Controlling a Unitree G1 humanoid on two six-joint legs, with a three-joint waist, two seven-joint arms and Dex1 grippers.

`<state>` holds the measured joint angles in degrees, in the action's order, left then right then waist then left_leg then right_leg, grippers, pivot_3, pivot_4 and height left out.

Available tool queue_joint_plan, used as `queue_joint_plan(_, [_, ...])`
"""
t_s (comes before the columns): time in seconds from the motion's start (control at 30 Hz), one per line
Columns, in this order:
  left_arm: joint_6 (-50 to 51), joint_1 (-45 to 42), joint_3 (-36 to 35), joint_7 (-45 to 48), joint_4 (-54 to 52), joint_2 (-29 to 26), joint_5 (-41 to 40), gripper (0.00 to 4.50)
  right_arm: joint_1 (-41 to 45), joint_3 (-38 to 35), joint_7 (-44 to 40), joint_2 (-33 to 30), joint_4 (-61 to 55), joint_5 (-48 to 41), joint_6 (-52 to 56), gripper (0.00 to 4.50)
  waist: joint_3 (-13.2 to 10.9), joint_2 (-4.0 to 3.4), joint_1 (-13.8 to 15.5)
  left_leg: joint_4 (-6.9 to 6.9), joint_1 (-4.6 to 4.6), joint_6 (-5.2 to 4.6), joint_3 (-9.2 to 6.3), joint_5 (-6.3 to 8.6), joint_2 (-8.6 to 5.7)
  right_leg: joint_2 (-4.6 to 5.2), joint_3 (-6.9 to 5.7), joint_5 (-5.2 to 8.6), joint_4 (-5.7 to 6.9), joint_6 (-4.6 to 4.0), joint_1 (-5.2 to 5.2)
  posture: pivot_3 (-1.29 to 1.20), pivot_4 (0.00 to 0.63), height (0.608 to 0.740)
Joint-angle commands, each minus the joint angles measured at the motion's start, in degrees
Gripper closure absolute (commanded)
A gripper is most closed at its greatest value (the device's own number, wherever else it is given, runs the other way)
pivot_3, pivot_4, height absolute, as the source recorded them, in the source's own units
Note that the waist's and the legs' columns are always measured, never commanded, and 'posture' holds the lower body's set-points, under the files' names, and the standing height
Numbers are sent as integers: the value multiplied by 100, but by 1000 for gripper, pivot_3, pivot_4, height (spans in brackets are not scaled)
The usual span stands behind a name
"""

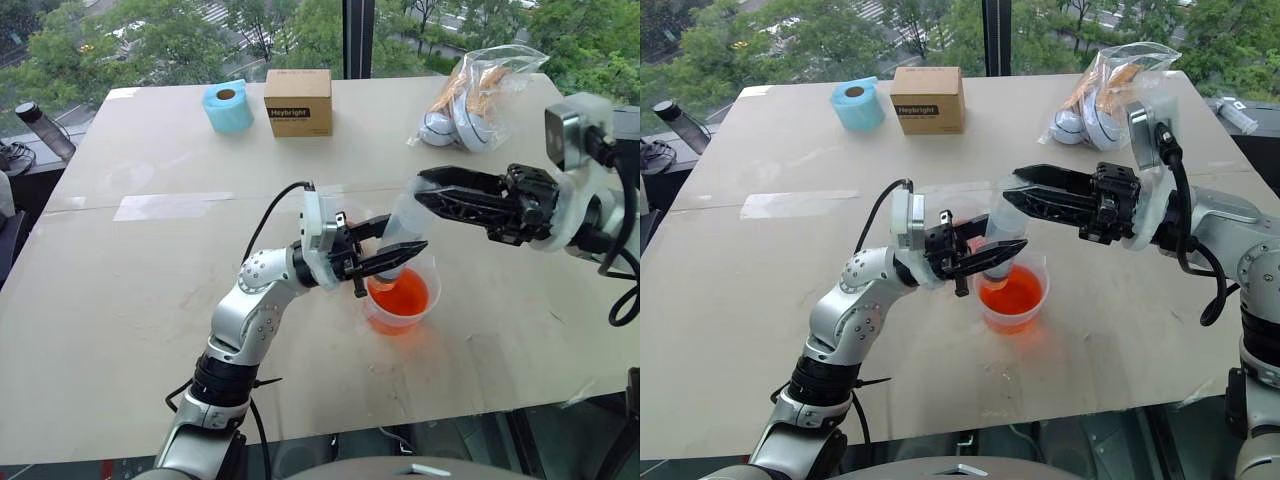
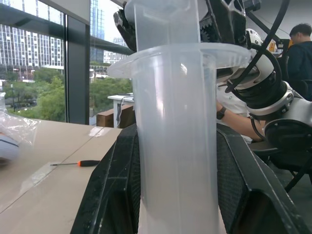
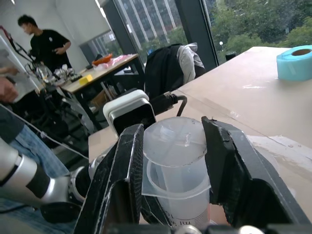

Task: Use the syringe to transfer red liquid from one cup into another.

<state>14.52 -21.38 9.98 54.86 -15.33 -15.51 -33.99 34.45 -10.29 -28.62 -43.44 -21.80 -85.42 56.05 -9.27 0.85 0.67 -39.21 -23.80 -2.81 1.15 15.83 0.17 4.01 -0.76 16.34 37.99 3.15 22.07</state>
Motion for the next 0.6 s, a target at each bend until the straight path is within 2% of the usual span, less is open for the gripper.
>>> queue_joint_plan(0.03, [23,151,301,273,-222,-79,39,3119,227,-861,240,-63,273,-162,-471,3118,0,0,0,0,0,0,0,0,0,-1,0,0,0,0,0,0,150,740])
queue_joint_plan(0.23, [0,157,298,274,-219,-75,58,3119,49,-735,-3,-98,166,124,-462,3118,0,0,-1,0,0,-1,0,0,0,-1,0,0,0,0,0,0,150,740])
queue_joint_plan(0.3, [-18,149,299,274,-210,-73,67,3119,85,-711,-56,-103,230,196,-450,2046,0,0,-1,0,0,-1,0,1,0,-1,0,0,0,0,0,0,150,740])
queue_joint_plan(0.37, [-123,138,288,282,-196,-52,106,3119,116,-732,6,-150,251,375,-483,1192,0,0,9,0,1,-1,3,1,-1,-2,1,0,-1,0,-2,0,150,740])
queue_joint_plan(0.43, [-261,116,216,240,-182,24,118,3119,166,-838,-49,-158,326,194,-436,422,0,0,10,0,0,-2,2,1,-2,-2,-1,0,-2,0,-2,0,150,740])
queue_joint_plan(0.6, [-279,-150,62,92,-338,190,-6,3119,323,-1051,-49,-139,574,56,-504,422,0,0,6,0,1,-2,1,1,0,0,0,0,-1,0,-2,0,150,740])
